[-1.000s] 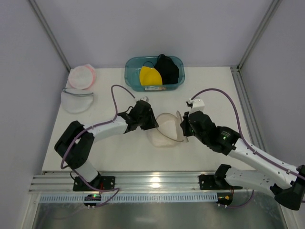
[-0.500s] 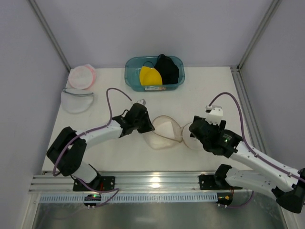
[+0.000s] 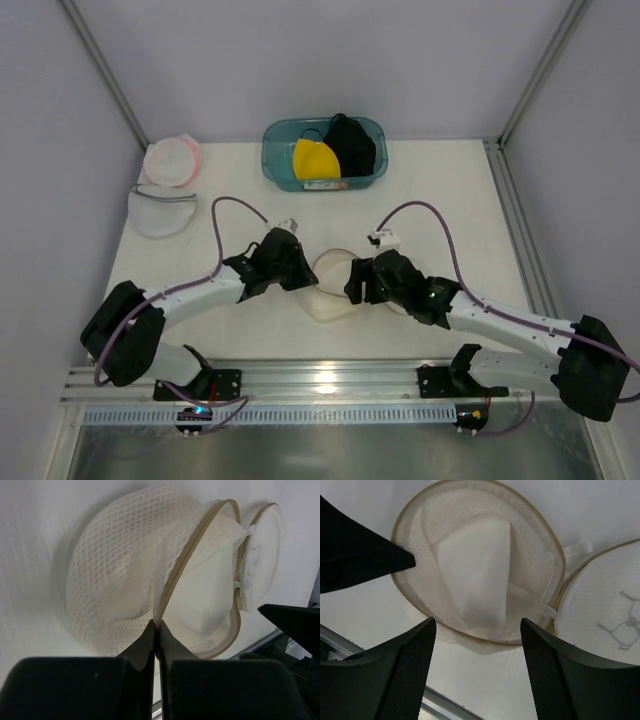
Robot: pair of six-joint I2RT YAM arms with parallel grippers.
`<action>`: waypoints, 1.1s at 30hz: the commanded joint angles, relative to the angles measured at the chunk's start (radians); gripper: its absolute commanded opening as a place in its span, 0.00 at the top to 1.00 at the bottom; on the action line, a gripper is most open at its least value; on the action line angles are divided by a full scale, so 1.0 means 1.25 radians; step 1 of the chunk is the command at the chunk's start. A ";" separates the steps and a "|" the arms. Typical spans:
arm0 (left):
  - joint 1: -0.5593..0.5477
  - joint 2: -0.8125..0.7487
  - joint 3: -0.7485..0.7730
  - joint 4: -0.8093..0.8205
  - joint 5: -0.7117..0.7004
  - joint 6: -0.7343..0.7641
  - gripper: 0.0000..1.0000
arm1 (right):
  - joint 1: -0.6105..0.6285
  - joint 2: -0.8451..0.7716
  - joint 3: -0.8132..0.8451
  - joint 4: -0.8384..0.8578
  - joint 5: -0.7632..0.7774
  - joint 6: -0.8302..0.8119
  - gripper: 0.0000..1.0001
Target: Unzip the laundry bag and remove the bra
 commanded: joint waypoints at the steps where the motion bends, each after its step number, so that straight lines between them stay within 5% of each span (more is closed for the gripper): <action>1: -0.004 -0.039 -0.012 0.023 0.012 -0.008 1.00 | 0.001 0.056 -0.012 0.160 -0.095 -0.033 0.28; 14: -0.004 -0.060 -0.043 0.034 0.024 -0.016 1.00 | -0.011 0.272 -0.002 0.277 -0.134 -0.052 0.34; 17: -0.004 -0.069 -0.050 0.032 0.023 -0.018 1.00 | -0.014 0.277 -0.007 0.288 -0.143 -0.052 0.47; 21: -0.002 -0.077 -0.059 0.033 0.022 -0.020 1.00 | -0.014 0.252 -0.007 0.289 -0.174 -0.055 0.88; 23: -0.004 -0.081 -0.060 0.032 0.020 -0.021 1.00 | -0.014 0.220 -0.005 0.273 -0.175 -0.058 0.96; 33: -0.004 -0.101 -0.064 0.012 0.006 -0.018 1.00 | -0.016 -0.058 0.051 0.040 -0.139 -0.110 0.96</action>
